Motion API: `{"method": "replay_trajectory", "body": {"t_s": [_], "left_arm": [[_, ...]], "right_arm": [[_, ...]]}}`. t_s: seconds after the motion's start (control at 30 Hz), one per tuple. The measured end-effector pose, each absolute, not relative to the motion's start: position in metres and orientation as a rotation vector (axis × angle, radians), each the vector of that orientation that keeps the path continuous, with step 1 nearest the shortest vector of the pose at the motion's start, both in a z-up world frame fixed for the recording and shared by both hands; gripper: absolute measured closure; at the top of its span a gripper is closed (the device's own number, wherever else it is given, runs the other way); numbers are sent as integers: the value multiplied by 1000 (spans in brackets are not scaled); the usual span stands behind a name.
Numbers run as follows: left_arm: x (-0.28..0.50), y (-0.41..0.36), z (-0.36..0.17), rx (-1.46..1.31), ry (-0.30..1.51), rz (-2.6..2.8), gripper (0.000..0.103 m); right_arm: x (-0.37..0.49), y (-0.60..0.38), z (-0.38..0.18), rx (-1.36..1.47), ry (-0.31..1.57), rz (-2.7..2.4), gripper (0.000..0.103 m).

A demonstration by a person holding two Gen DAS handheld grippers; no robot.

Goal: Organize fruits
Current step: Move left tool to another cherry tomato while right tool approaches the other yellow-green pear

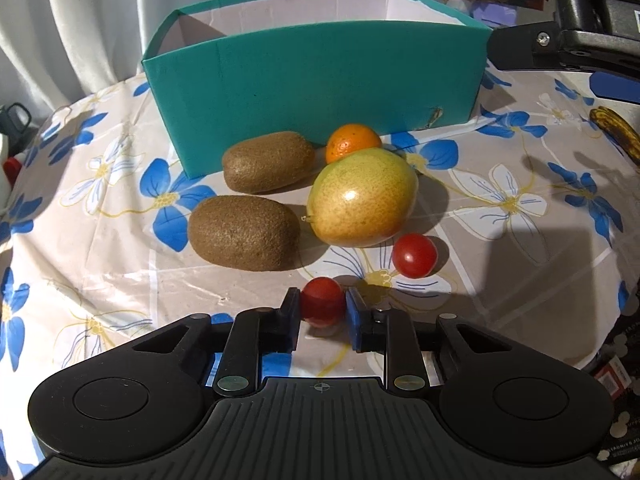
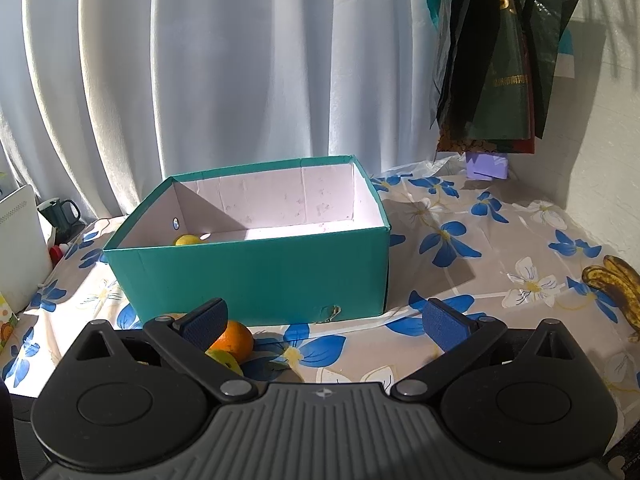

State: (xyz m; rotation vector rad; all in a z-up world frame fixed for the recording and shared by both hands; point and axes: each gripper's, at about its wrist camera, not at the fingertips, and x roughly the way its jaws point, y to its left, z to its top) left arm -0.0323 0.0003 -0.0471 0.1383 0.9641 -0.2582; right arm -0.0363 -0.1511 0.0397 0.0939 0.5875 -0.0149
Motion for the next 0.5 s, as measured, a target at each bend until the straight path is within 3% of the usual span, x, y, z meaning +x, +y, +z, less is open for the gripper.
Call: {"method": "replay_trajectory", "body": {"t_s": [0.5], "left_arm": [[-32, 56, 0, 6, 940, -149, 77]], "right_arm": [[-28, -111, 22, 40, 654, 66, 0]]}}
